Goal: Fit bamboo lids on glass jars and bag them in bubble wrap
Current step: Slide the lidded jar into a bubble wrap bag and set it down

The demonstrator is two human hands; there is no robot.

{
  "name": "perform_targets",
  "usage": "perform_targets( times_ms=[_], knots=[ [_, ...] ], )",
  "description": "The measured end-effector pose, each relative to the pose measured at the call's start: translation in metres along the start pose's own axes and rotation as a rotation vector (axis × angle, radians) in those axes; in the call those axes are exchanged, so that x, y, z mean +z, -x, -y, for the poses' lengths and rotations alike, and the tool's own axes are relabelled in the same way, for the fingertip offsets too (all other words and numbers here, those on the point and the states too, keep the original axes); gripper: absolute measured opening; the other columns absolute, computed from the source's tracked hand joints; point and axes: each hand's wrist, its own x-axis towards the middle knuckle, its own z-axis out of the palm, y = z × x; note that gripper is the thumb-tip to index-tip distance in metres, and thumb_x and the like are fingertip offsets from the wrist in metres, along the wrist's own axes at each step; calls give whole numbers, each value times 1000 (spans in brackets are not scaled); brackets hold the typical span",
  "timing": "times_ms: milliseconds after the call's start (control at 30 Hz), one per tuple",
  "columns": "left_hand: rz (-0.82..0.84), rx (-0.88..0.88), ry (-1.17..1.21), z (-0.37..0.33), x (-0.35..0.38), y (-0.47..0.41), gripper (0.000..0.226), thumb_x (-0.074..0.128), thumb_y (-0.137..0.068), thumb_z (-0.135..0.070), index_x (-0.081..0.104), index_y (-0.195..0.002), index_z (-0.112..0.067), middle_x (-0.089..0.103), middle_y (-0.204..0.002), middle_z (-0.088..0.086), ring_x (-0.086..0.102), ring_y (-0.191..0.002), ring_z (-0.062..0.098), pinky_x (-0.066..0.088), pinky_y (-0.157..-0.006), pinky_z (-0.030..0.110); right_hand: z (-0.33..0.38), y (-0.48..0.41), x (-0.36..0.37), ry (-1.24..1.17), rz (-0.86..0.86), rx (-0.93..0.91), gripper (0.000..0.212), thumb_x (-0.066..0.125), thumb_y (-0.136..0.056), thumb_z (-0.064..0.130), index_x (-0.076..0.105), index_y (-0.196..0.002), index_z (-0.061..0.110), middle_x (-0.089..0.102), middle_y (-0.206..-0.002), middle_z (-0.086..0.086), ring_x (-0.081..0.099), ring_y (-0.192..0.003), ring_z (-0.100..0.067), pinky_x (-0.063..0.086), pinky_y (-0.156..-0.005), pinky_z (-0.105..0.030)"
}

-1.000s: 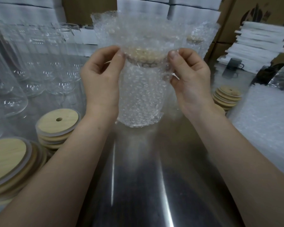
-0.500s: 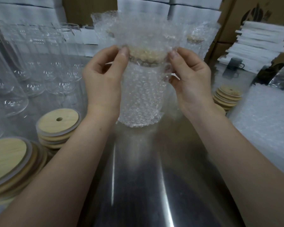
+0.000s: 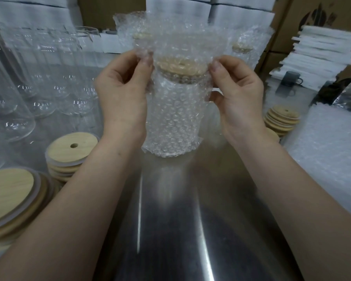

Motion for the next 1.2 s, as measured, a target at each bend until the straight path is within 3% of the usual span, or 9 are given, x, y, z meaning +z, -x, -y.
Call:
perform_targets(
  times_ms=[200,367,433,467,567,667,800,1000,1200],
  knots=[
    [47,34,9,5,0,2,8,64,-90,-12,66,-84,-17,66,-78,-5,57,-71,9,45,-62,23,0,-2,-3,6,-66,-27,14,59,-95,2,63,-89,14,66,-66,12,54,-59,-5,42,-50,-25],
    [122,-14,85,1,0,0,21,52,-83,0,66,-76,-15,61,-70,-12,52,-63,4,37,-55,15,1,-3,-3,-22,36,13,14,59,-90,13,64,-103,11,61,-81,4,53,-63,-7,43,-55,-25],
    [224,-10,67,0,1,1,8,54,-84,-6,61,-80,-4,55,-73,3,50,-70,16,37,-60,23,3,-5,-2,-22,70,27,35,59,-85,20,62,-117,7,62,-84,6,52,-65,-6,43,-58,-24],
    [245,-8,58,0,1,2,14,59,-84,-14,59,-84,0,48,-77,14,45,-73,24,35,-64,31,3,-6,-2,-6,84,27,40,60,-85,21,61,-122,5,62,-88,5,52,-69,-8,43,-60,-25],
    [228,-23,28,0,1,3,19,70,-77,-23,67,-84,-5,51,-85,17,46,-82,29,36,-75,42,3,-4,-1,68,116,-5,21,62,-86,21,69,-102,11,57,-90,-11,49,-81,-23,40,-68,-36],
    [122,-61,65,-3,3,3,7,72,-74,-14,70,-70,-19,57,-79,9,49,-81,24,39,-75,37,4,-4,-2,64,68,-26,6,66,-86,15,71,-83,17,62,-75,-3,48,-68,-22,40,-59,-30],
    [19,-56,60,-3,3,0,14,67,-77,-3,64,-73,-16,60,-76,0,50,-72,17,40,-66,28,4,-6,-4,44,28,-49,12,64,-91,1,68,-87,11,66,-77,3,49,-54,-10,40,-51,-25],
    [10,11,-58,-2,2,-1,19,64,-84,1,69,-88,-17,63,-81,3,55,-70,12,49,-66,27,1,-5,-3,-2,-25,-41,17,60,-92,-5,67,-92,10,67,-67,13,53,-54,-4,44,-51,-20],
    [27,38,-81,5,1,0,35,59,-83,2,77,-92,-26,62,-80,-4,51,-62,12,46,-64,25,-2,-5,-2,-20,-50,-45,27,56,-93,-6,69,-93,17,68,-74,12,56,-65,-7,47,-58,-25]
  ],
)
